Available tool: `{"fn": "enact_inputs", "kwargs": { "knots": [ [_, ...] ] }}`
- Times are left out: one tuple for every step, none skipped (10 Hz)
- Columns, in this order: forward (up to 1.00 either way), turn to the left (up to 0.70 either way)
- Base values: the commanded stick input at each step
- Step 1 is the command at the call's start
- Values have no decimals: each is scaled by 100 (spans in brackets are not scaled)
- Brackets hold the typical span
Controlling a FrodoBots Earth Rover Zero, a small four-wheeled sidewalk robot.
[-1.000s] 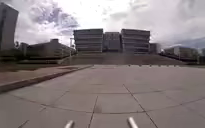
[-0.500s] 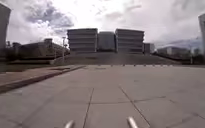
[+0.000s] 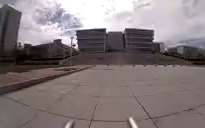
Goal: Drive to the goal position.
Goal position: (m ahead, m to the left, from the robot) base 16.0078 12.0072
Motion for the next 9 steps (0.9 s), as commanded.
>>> {"fn": "enact_inputs", "kwargs": {
  "knots": [
    [100, 1],
    [100, 1],
    [100, 1],
    [100, 1],
    [100, 1],
    [100, 1],
    [100, 1],
    [100, 1],
    [100, 1]
  ]
}}
